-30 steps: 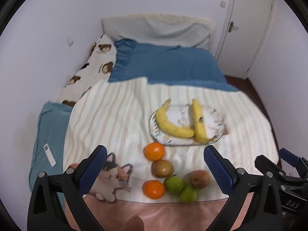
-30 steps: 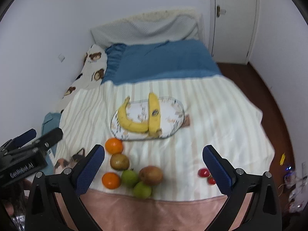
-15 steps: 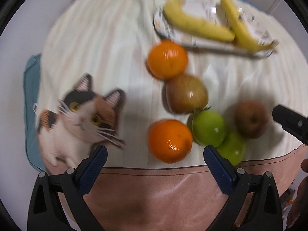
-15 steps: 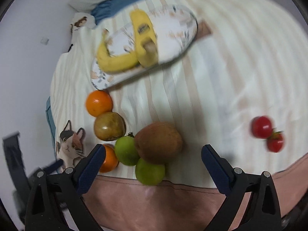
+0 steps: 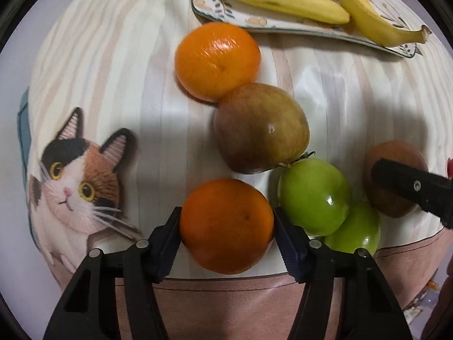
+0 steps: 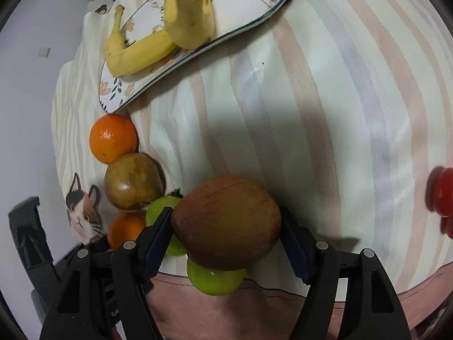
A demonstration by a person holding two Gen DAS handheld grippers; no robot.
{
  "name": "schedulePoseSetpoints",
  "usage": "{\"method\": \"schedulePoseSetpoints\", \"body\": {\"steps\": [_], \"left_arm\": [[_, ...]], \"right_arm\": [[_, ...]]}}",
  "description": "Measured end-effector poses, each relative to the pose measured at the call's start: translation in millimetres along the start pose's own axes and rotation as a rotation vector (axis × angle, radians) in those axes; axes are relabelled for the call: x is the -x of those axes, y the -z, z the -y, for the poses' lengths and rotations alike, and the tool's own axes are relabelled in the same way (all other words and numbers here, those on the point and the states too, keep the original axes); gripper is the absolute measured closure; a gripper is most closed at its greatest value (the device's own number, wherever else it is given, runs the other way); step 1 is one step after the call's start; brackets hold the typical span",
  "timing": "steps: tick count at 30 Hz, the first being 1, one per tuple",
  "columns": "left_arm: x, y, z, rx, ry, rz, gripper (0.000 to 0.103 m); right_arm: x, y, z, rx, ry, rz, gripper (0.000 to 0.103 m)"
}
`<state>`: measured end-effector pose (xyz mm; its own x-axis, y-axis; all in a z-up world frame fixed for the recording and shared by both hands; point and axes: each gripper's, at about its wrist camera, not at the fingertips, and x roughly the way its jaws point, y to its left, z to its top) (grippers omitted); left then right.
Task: Organize fruits
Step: 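Grasp an orange with the left tool while the right tool grasps the brown round fruit, then place the orange and brown fruit onto the plate beside the bananas, opening both tools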
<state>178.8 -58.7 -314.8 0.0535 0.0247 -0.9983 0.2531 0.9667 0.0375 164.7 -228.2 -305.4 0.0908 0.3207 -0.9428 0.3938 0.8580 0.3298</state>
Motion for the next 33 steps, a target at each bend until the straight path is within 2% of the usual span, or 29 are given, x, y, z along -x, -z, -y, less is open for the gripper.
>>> {"method": "schedulePoseSetpoints", "body": {"steps": [7, 12, 20, 33], "left_arm": [[17.2, 49.1, -11.2, -0.006, -0.028, -0.009, 0.044], [8.4, 71.6, -10.6, -0.012, -0.044, -0.020, 0.043], [-15.2, 69.7, 7.2, -0.004, -0.052, -0.015, 0.044], [0.0, 72.9, 16.1, 0.011, -0.053, 0.025, 0.045]], "right_arm": [[21.4, 26.2, 0.1, 0.132, 0.134, 0.012, 0.029], [28.5, 44.6, 10.5, 0.186, 0.196, 0.011, 0.029], [13.0, 40.7, 15.7, 0.171, 0.205, 0.016, 0.028], [13.9, 37.3, 12.3, 0.144, 0.215, 0.025, 0.028]]}}
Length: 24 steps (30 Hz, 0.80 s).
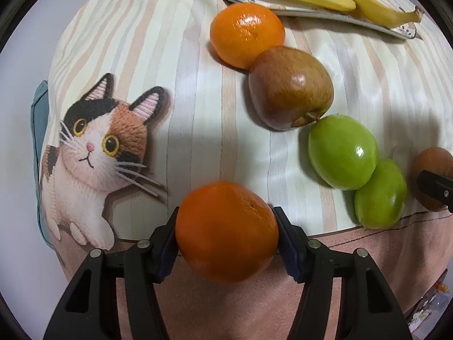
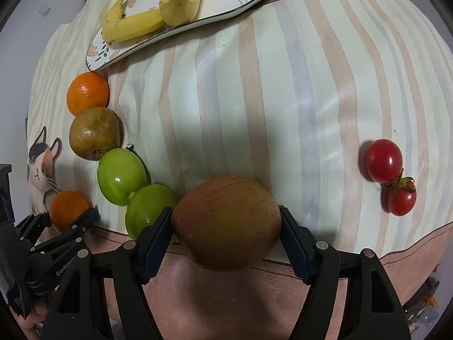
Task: Organize fruits
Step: 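Place the orange and brown fruit onto the plate beside the bananas, opening both tools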
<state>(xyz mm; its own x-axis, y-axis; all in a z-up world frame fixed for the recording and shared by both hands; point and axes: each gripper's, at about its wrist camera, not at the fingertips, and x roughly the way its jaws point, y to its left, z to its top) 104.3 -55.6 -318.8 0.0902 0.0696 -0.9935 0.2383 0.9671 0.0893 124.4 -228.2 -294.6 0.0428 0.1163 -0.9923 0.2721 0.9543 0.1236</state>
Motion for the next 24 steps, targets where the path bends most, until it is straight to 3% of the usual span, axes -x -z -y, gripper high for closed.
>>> {"method": "schedulePoseSetpoints", "body": {"steps": [6, 12, 16, 20, 24], "left_arm": [[40.7, -11.4, 3.2, 0.011, 0.052, 0.041, 0.045], [100.0, -34.5, 24.0, -0.001, 0.152, 0.118, 0.045], [135.2, -89.2, 18.0, -0.035, 0.205, 0.170, 0.045], [139.3, -168.4, -0.5, -0.059, 0.222, 0.193, 0.045], [131.7, -221.3, -2.6, -0.060, 0.214, 0.180, 0.045]], "right_arm": [[15.4, -0.4, 3.9, -0.014, -0.041, 0.014, 0.029], [58.3, -11.1, 11.2, -0.037, -0.127, 0.091, 0.029], [101.4, -40.0, 11.5, -0.046, -0.174, 0.174, 0.029], [132.4, -84.3, 14.0, -0.049, -0.183, 0.244, 0.029], [133.4, -140.7, 22.9, -0.071, -0.168, 0.260, 0.029]]}}
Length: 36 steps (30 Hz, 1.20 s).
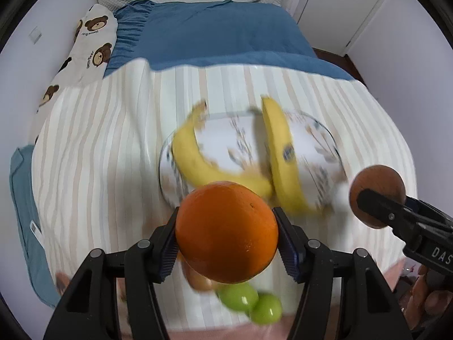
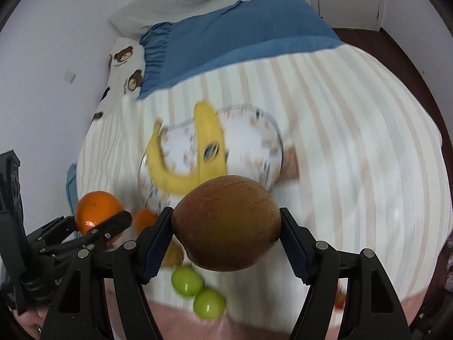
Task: Organize fruits
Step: 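Place the orange and brown fruit onto the plate beside the bananas, opening both tools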
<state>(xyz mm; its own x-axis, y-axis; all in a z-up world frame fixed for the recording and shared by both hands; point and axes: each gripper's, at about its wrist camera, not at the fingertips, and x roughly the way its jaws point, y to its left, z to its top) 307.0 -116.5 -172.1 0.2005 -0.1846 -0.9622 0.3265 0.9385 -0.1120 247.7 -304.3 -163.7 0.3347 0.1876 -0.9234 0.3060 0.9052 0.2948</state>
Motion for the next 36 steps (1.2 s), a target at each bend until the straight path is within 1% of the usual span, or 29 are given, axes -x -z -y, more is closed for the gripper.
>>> {"method": "schedulePoseSetpoints", "body": {"steps": [3, 7, 9, 12, 15, 20, 24, 28, 33, 34, 36], "left_arm": [[-28.5, -38.0, -7.9, 0.012, 0.006, -0.053, 0.045], [-62.7, -65.1, -18.4, 0.054, 0.044, -0.133, 0.045], [-76.9, -74.0, -20.9, 0.070, 0.061, -0.163, 0.045], [-95.7, -83.7, -22.1, 0.085, 0.086, -0.206, 0.045], [-111.7, -88.5, -19.2, 0.073, 0.091, -0.248, 0.045], [-124.5, -90.6, -16.3, 0.055, 0.077, -0.272, 0.044], [-134.1, -89.2, -18.3, 0.057, 0.069, -0.293, 0.044], [-137.2, -88.3, -13.7, 0.045, 0.065, -0.286, 0.044], [-135.3, -89.4, -9.8, 0.038, 0.048, -0.289, 0.043], [-134.5, -90.9, -9.3, 0.037, 0.046, -0.285, 0.042], [-129.9, -91.9, -10.4, 0.037, 0.042, -0.274, 0.035]], "right_arm": [[-19.8, -34.4, 2.6, -0.009, 0.017, -0.018, 0.029], [-50.0, -61.7, 4.1, -0.011, 0.036, -0.056, 0.029], [-65.2, -73.1, 6.9, -0.018, 0.043, -0.084, 0.029], [-83.0, -79.5, 11.7, -0.028, 0.055, -0.105, 0.029], [-97.6, -87.5, 14.5, -0.029, 0.072, -0.122, 0.028], [-116.9, -98.4, 16.3, -0.019, 0.093, -0.154, 0.028], [-124.1, -98.2, 10.8, -0.011, 0.101, -0.177, 0.028], [-134.5, -98.5, 6.2, -0.010, 0.109, -0.204, 0.028], [-140.7, -98.9, 1.9, -0.023, 0.126, -0.203, 0.026], [-140.2, -100.1, 1.7, -0.027, 0.126, -0.200, 0.025], [-136.6, -102.6, 1.5, -0.025, 0.136, -0.187, 0.023]]}}
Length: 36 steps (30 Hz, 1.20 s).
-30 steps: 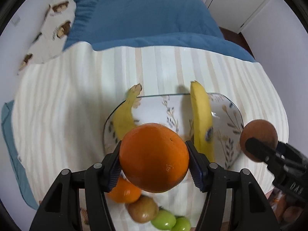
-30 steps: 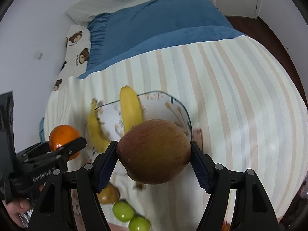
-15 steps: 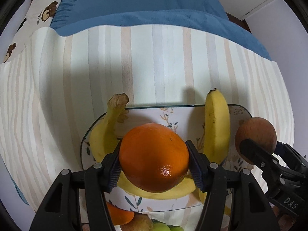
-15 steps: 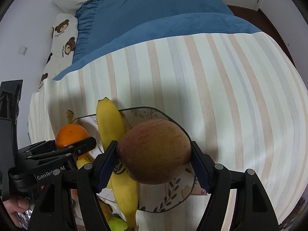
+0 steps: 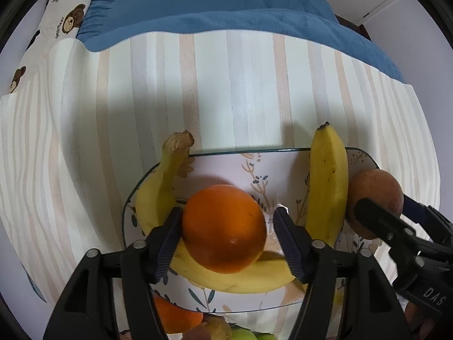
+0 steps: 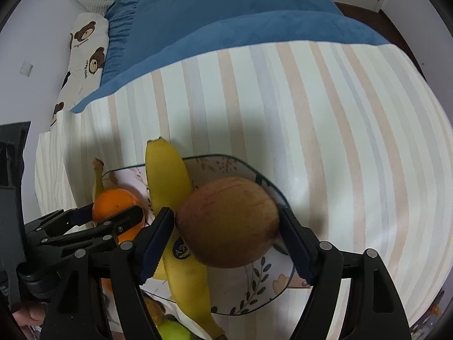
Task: Organize fruits
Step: 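Place the orange and brown fruit onto the plate beside the bananas, opening both tools, then lift both tools away from the plate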
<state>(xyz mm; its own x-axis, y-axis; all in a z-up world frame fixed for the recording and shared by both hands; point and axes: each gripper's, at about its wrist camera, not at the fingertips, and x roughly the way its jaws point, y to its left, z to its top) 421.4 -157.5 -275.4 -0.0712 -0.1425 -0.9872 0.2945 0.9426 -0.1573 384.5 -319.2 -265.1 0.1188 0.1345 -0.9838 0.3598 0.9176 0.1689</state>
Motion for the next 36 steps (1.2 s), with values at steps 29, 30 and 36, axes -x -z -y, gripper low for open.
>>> {"method": "schedulePoseSetpoints", "body": {"steps": [29, 30, 36], "left_arm": [[108.5, 101.1, -27.2, 0.028, -0.148, 0.304, 0.002], [112.2, 105.8, -27.3, 0.029, -0.150, 0.314, 0.002], [141.6, 143.7, -24.9, 0.035, -0.167, 0.403, 0.002]], "right_arm": [[97.6, 91.5, -19.2, 0.140, 0.137, 0.194, 0.003], [101.4, 97.5, -19.8, 0.140, 0.136, 0.201, 0.003], [125.5, 121.8, -24.5, 0.138, 0.140, 0.263, 0.003]]}}
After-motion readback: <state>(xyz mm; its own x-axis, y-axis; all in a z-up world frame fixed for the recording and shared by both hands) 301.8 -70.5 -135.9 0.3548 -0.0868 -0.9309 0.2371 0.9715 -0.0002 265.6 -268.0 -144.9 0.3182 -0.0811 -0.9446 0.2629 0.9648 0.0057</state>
